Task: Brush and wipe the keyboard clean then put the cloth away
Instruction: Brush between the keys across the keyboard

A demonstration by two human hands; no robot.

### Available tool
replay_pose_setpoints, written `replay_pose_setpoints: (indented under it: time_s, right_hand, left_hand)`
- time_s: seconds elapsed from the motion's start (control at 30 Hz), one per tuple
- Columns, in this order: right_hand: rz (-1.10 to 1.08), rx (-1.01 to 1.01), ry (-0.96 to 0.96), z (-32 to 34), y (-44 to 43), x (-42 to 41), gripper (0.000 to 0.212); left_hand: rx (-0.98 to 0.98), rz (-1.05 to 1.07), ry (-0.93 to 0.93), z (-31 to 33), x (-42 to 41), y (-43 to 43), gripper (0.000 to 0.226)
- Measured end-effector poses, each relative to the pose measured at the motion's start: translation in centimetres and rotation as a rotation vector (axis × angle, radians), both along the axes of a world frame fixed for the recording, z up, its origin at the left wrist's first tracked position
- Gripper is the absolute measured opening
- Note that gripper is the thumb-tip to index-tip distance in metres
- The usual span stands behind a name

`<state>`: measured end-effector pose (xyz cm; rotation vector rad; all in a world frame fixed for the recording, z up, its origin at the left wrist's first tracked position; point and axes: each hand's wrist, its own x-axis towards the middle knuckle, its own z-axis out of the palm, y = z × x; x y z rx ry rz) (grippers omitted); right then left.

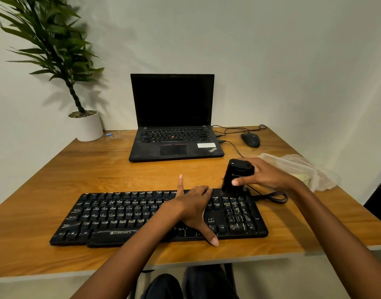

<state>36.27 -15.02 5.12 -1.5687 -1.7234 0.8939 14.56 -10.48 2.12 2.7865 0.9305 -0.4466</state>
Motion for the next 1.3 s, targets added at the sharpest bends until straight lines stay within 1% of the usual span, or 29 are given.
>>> replay_pose_setpoints:
  time_s: [0.1,0.2,0.33,0.47,0.53,0.6,0.67,0.73,0.83,0.87,1.0,1.07,1.13,1.2,1.27,1.3]
  right_hand:
    - [0.039,-0.07,-0.104,1.8,0.1,0.6,0.029]
    - [0.071,-0.036,-0.102,2.4,1.0,-0.6,0.028]
    - [0.072,-0.081,-0.062,1.3,0.9,-0.7,0.027]
    - [0.06,-0.166,-0.202,2.9,0.0,1.1,0.028]
    - [0.08,-0.233,-0.273,4.0,0.1,1.3,0.022]
    - [0.095,-0.239,-0.318,4.9,0.5,0.5,0.025]
    - [0.079,-0.146,-0.274,4.6,1.1,-0.7,0.027]
    - [0.066,-0.065,-0.182,3.4,1.4,-1.8,0.03]
    - [0.078,-0.094,-0.101,1.7,0.6,-1.3,0.025]
    - [0.069,-0.115,-0.115,1.9,0.2,-0.6,0.025]
    - [0.014,-0.22,-0.277,3.6,-0.4,1.7,0.027]
    - [-0.026,-0.231,-0.264,4.1,-0.3,1.4,0.03]
    - [-0.134,-0.115,-0.174,3.8,-0.1,0.3,0.035]
    - [-0.298,0.103,-0.122,2.7,0.0,-1.1,0.034]
    - [-0.485,0.269,-0.148,0.9,0.1,-2.3,0.036]
    - [-0.562,0.295,-0.174,0.0,0.1,-2.6,0.036]
  left_hand:
    - [0.008,-0.002,0.005,0.1,0.0,0.0,0.128]
    - [0.031,0.003,0.009,0.1,0.1,-0.1,0.129]
    - [0.12,0.009,0.006,0.0,0.1,-0.4,0.13]
    - [0.161,-0.007,0.003,0.0,0.2,-0.2,0.132]
    - [0.164,-0.001,0.002,0.0,0.1,-0.3,0.132]
    - [0.16,0.008,-0.003,0.0,0.0,-0.3,0.131]
    - [0.157,0.011,0.001,0.0,0.0,-0.3,0.13]
    - [0.161,0.009,0.0,0.0,0.1,-0.3,0.13]
    - [0.159,0.01,-0.003,0.0,0.1,-0.3,0.129]
    - [0.159,0.01,0.0,0.1,0.1,-0.2,0.129]
    - [0.163,0.002,0.016,0.3,0.2,-0.4,0.129]
    - [0.161,0.001,0.022,0.3,0.2,-0.4,0.129]
    - [0.167,-0.003,0.041,0.5,0.5,-0.3,0.13]
    - [0.183,-0.005,0.087,0.8,0.9,-0.4,0.131]
    - [0.195,-0.005,0.144,1.2,1.4,-0.5,0.131]
    - [0.194,-0.003,0.166,1.4,1.7,-0.5,0.13]
